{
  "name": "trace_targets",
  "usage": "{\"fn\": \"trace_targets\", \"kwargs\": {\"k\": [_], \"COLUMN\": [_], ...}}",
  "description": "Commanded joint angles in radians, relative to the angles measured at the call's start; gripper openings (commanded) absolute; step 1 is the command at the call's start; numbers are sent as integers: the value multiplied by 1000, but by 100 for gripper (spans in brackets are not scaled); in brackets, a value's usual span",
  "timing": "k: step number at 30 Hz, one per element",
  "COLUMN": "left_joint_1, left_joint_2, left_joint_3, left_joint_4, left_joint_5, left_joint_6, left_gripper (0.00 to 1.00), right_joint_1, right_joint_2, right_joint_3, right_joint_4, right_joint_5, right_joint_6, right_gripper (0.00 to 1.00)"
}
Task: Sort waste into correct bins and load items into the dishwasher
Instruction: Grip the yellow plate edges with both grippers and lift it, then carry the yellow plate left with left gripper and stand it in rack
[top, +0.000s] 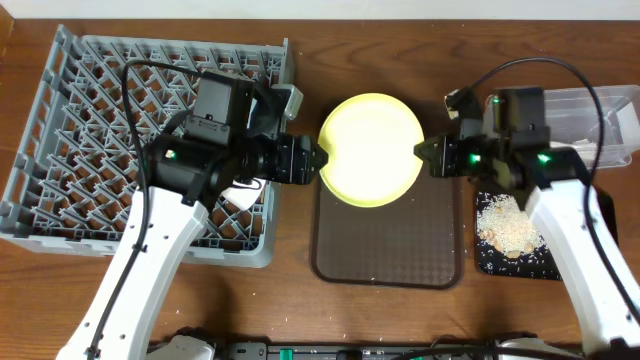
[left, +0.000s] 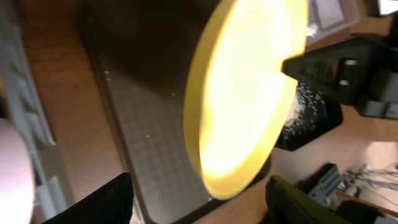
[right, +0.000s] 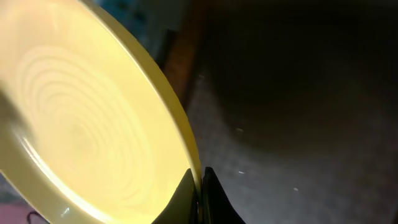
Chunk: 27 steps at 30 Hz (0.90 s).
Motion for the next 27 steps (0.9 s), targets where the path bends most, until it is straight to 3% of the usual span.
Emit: {"fn": "trace_targets", "kwargs": {"k": [1,5,7,9,10,12,13,17,18,20,22,27], "left_joint_1": [5,5,5,5,5,5,5,5,5,7,11,17], "left_joint_2": [-3,-3,-3,-3,-3,-3,-3,-6,-9,-24,-48,-122], "left_joint_3": [7,7,7,7,7,7,7,8,8,10,19,82], "left_joint_4": [9,16,15,17,18,19,20,21,21,16,-2,-66], "left_joint_5": [77,166,175,185,189,189,189,184,167,75,-71,-626], "left_joint_6": [34,72,72,72,73,73,74,156,158,157,152,100], "left_gripper": [70,69,62,45,30,10,8,8,7,8,7,7], "right_joint_1": [-2,10,12,12,12,12,12,10,7,-8,-37,-157], "right_joint_2": [-37,-46,-45,-45,-45,-45,-45,-45,-45,-48,-59,-119], "right_joint_3": [7,7,7,7,7,7,7,7,7,7,10,27], "right_joint_4": [-3,1,1,2,2,2,4,6,5,5,5,-13], "right_joint_5": [-66,-198,-250,-267,-267,-267,-266,-174,-155,-120,-82,56], "right_joint_6": [-60,-137,-160,-160,-160,-160,-160,-156,-155,-154,-123,6], "right_gripper": [1,1,1,1,1,1,3,50,58,68,71,71]}}
